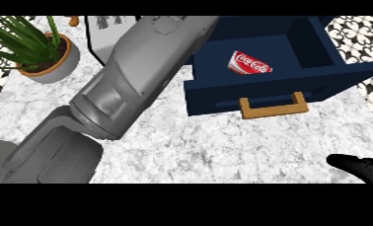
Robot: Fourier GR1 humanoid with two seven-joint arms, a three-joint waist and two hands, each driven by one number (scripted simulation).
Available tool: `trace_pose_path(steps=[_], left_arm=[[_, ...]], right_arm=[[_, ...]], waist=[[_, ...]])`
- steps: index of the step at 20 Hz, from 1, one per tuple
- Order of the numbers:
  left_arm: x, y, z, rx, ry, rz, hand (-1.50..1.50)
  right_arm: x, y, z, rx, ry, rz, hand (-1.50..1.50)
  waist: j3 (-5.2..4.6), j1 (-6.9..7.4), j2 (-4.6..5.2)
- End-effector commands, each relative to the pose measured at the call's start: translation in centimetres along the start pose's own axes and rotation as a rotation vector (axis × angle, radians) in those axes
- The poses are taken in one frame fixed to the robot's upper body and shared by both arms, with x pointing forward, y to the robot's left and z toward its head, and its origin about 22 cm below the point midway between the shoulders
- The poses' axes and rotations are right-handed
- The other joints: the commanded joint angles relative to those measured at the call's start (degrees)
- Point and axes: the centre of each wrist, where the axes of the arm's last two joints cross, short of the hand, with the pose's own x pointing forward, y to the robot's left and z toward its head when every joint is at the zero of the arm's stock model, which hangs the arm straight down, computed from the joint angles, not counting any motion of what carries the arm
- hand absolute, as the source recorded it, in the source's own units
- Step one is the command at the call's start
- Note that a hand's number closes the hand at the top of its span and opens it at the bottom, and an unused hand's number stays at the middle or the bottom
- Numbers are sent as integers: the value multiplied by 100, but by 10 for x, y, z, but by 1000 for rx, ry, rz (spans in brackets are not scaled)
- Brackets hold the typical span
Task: Pick up the can, place it into the drawer and close the drawer
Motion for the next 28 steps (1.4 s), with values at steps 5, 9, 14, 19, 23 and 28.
trace_pose_path(steps=[5,9,14,19,23,28], left_arm=[[-1,2,-1,-14,2,77,-150],[14,-1,-2,26,7,106,-150],[9,-3,3,2,-13,117,-150],[8,-1,-2,13,-26,68,-150],[-2,3,-4,-1,-16,58,-150],[6,19,-12,-4,-8,102,-150]], right_arm=[[-1,14,-27,70,-104,252,-150],[-9,23,-38,95,-119,390,-150],[-36,38,-61,168,-127,541,-150],[-56,83,-71,223,-126,646,-150],[-82,102,-74,258,-132,768,-150],[-112,129,-99,265,-121,859,-150]], waist=[[-10,198,14],[-8,255,-1],[-5,338,-30],[-12,470,-54],[-12,478,-47],[-14,686,-55]])
